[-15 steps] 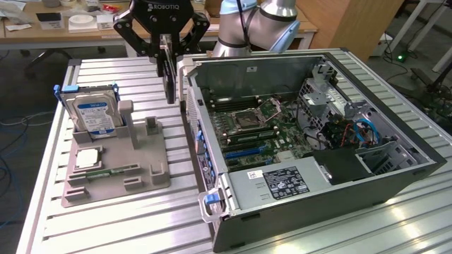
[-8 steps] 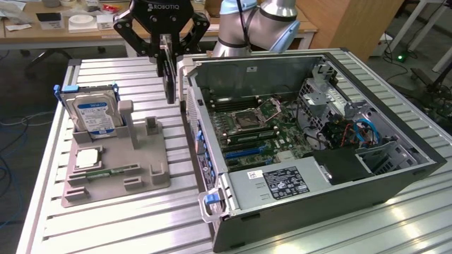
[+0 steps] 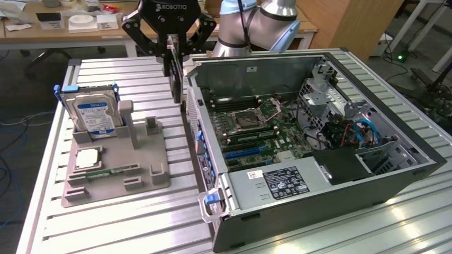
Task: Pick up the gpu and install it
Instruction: 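Pick up the gpu and move the gpu toward the slot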
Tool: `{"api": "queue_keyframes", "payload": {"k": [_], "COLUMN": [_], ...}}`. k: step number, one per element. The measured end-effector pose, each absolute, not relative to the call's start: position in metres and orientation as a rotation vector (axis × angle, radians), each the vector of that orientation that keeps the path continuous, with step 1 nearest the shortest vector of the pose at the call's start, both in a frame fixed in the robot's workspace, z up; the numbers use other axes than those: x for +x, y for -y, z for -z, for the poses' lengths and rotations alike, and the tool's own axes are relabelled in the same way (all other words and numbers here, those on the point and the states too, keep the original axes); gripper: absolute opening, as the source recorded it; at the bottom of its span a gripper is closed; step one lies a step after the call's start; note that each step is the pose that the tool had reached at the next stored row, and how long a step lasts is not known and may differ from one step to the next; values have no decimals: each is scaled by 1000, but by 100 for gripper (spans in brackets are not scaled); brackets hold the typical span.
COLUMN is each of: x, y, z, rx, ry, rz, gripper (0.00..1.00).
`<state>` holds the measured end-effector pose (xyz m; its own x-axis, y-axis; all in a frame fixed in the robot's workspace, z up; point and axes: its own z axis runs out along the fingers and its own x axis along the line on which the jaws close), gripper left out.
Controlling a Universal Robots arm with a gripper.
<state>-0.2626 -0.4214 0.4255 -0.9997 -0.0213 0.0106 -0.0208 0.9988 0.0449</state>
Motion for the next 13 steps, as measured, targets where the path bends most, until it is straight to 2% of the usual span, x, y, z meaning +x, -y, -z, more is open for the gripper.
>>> {"api": "queue_keyframes", "payload": {"k": [13], "x": [-241], "y": [422], "z": [-424], "rx": [33], "ry": [3130], "rz": [70], "gripper": [27]}}
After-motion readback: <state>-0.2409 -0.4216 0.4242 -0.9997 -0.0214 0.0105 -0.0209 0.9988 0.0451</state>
